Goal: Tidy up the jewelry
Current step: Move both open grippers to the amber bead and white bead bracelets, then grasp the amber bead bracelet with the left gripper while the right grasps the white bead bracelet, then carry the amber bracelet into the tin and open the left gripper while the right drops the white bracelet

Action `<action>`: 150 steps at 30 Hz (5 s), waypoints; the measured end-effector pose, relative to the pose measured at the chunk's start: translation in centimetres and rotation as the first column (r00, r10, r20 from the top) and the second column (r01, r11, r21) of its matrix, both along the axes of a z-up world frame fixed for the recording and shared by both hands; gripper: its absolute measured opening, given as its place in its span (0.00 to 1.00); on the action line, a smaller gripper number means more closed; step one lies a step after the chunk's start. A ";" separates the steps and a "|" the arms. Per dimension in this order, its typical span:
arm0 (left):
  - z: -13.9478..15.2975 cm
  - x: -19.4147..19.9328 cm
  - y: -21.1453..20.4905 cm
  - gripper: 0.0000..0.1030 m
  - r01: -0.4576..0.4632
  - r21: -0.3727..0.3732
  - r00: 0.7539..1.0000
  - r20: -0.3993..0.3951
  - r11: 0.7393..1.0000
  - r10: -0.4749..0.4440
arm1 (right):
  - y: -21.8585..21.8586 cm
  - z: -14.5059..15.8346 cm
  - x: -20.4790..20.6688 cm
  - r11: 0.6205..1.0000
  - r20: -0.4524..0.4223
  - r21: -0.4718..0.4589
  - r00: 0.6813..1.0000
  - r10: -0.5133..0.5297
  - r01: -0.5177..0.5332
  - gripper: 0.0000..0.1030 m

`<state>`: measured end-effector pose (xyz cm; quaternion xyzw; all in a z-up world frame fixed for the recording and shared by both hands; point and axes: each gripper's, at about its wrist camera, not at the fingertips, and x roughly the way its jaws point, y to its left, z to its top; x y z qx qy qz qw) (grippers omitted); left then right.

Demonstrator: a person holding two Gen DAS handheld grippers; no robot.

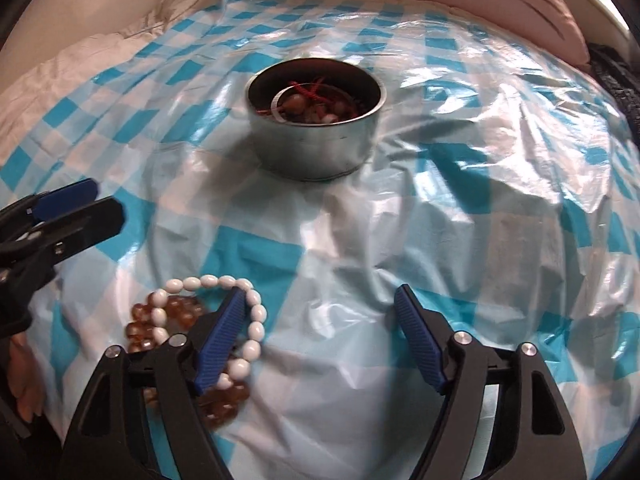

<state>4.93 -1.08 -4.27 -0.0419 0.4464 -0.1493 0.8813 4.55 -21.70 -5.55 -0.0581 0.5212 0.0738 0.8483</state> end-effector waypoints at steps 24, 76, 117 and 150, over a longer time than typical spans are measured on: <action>-1.3 -0.8 -3.1 0.10 0.200 0.000 0.978 -0.062 0.980 -0.199 | -5.3 1.6 0.9 0.976 0.038 0.102 0.979 -0.198 0.194 0.80; -3.3 1.0 -3.8 0.30 0.134 0.211 0.990 -0.067 0.968 -0.122 | -3.7 0.2 1.1 0.928 -0.073 0.365 0.996 -0.051 0.074 0.09; -0.3 0.7 -0.8 0.10 0.138 -0.179 0.989 -0.018 0.974 -0.144 | -7.0 3.4 0.4 0.612 0.031 0.790 0.997 -0.073 0.021 0.08; 7.3 2.2 -1.3 0.10 0.165 -0.405 0.977 0.189 0.899 -0.094 | -8.2 8.3 2.0 0.419 0.246 0.895 0.951 -0.186 -0.150 0.08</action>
